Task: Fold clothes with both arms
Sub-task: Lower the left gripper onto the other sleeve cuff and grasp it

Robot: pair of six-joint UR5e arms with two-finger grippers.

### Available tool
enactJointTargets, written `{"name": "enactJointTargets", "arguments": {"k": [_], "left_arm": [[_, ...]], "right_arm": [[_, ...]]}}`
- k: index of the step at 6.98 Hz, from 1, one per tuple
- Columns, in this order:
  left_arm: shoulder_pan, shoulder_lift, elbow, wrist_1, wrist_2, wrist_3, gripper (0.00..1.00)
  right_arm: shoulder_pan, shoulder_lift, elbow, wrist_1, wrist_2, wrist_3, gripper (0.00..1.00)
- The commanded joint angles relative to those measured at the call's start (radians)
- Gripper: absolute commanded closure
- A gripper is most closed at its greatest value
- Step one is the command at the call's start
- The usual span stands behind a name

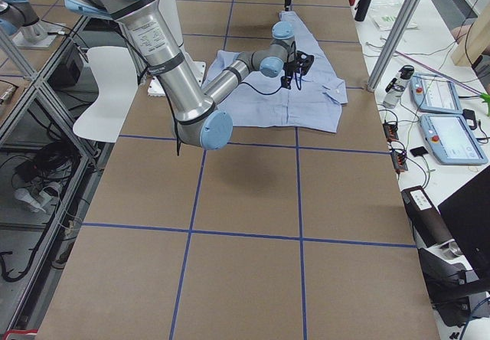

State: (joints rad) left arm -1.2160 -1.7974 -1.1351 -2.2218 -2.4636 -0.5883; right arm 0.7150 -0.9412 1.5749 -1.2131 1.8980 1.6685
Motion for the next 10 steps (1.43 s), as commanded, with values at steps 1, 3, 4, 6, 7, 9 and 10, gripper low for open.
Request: {"name": "enactJointTargets", "arguments": {"k": [1,3,4,6,7,9,10], "left_arm": [[0.007,0.0,0.003,-0.001,0.0,0.001,0.33],[0.015,0.0,0.003,-0.002,0.0,0.001,0.33],[0.018,0.0,0.003,-0.002,0.0,0.001,0.33],[0.032,0.0,0.003,-0.002,0.002,0.001,0.35],[0.033,0.0,0.005,-0.002,0.002,0.001,0.5],[0.033,0.0,0.014,-0.004,0.003,0.001,1.0],[0.033,0.0,0.003,-0.004,0.002,-0.004,1.0]], "right_arm": [[0.0,-0.01,0.002,0.001,-0.004,-0.001,0.0],[-0.009,-0.013,0.001,0.001,-0.004,-0.004,0.01],[-0.011,-0.013,0.001,0.001,-0.005,-0.004,0.01],[-0.012,-0.013,-0.004,0.001,-0.005,-0.007,0.0],[-0.012,-0.011,-0.003,0.001,-0.004,-0.007,0.01],[-0.012,-0.01,0.0,0.001,-0.005,-0.007,0.01],[-0.012,-0.01,0.002,0.001,-0.005,-0.007,0.01]]}}
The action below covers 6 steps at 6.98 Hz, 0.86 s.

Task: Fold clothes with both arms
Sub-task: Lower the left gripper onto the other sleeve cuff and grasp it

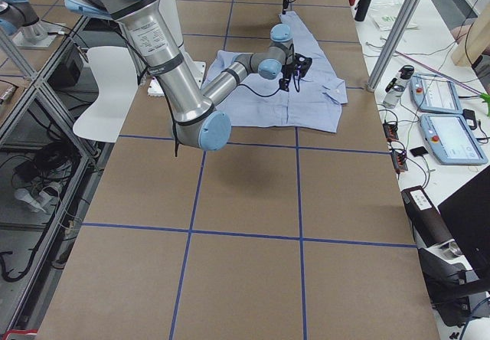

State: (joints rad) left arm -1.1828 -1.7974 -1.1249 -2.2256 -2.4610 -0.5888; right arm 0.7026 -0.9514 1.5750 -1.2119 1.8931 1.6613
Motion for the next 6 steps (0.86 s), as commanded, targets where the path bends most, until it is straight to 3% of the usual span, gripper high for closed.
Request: {"name": "enactJointTargets", "arguments": {"k": [1,3,4,6], "left_arm": [[0.0,0.0,-0.033,0.001,-0.003,-0.003,1.0],[-0.003,-0.037,-0.149,0.046,-0.038,-0.151,1.0],[-0.003,-0.098,-0.156,0.047,-0.038,-0.249,1.0],[0.002,-0.224,-0.227,0.047,-0.042,-0.613,1.0]], "right_arm": [[0.0,-0.001,0.002,0.0,0.0,0.0,0.0],[0.018,-0.003,0.006,0.0,0.007,-0.006,0.0],[0.026,-0.051,0.046,0.0,0.014,-0.034,0.0],[0.069,-0.119,0.071,-0.002,0.018,-0.158,0.0]]}}
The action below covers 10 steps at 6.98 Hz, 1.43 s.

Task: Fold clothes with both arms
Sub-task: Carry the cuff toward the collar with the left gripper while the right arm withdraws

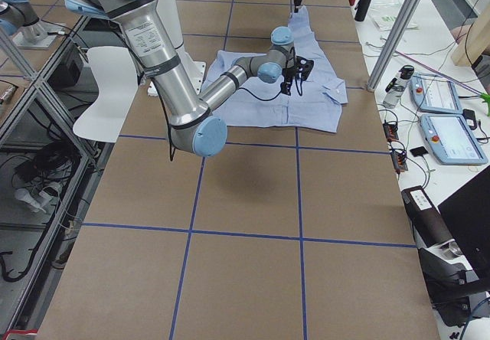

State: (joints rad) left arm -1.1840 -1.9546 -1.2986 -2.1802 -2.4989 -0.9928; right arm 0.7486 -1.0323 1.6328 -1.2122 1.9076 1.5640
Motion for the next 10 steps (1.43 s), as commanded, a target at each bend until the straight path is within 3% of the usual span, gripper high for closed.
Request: {"name": "enactJointTargets", "arguments": {"k": [1,3,6,7,8,9,10], "left_arm": [[0.027,-0.116,-0.1,-0.001,-0.008,-0.398,1.0],[0.122,-0.223,-0.166,-0.001,0.015,-0.654,1.0],[0.3,-0.366,-0.173,-0.006,0.202,-0.887,1.0],[0.332,-0.406,-0.157,-0.003,0.23,-0.923,1.0],[0.366,-0.525,-0.052,-0.006,0.288,-0.999,1.0],[0.369,-0.58,-0.009,-0.007,0.294,-1.03,1.0],[0.371,-0.589,-0.011,-0.009,0.295,-1.064,1.0]], "right_arm": [[0.044,-0.051,0.012,-0.001,0.023,-0.091,0.0],[0.124,-0.084,0.013,-0.001,0.129,-0.168,0.0],[0.218,-0.202,0.073,-0.001,0.234,-0.264,0.0],[0.238,-0.254,0.097,0.0,0.248,-0.313,0.0],[0.235,-0.273,0.105,0.0,0.243,-0.314,0.0],[0.235,-0.275,0.105,0.0,0.243,-0.314,0.0],[0.235,-0.276,0.104,0.0,0.243,-0.314,0.0]]}}
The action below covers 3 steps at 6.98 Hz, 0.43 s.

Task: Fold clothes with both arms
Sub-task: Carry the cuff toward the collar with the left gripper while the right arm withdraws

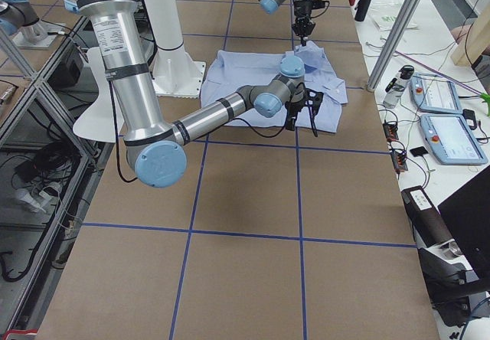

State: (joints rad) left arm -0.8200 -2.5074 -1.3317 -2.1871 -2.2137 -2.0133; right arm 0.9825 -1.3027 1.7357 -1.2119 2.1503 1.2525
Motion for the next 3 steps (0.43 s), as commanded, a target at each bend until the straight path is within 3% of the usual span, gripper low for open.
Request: {"name": "enactJointTargets", "arguments": {"k": [1,3], "left_arm": [[0.021,-0.056,0.026,0.0,0.019,-0.07,1.0],[0.109,-0.064,0.031,-0.005,0.139,-0.088,1.0]], "right_arm": [[0.001,-0.007,0.001,0.0,-0.001,-0.002,0.0],[-0.002,-0.01,-0.001,0.0,-0.001,-0.002,0.0]]}}
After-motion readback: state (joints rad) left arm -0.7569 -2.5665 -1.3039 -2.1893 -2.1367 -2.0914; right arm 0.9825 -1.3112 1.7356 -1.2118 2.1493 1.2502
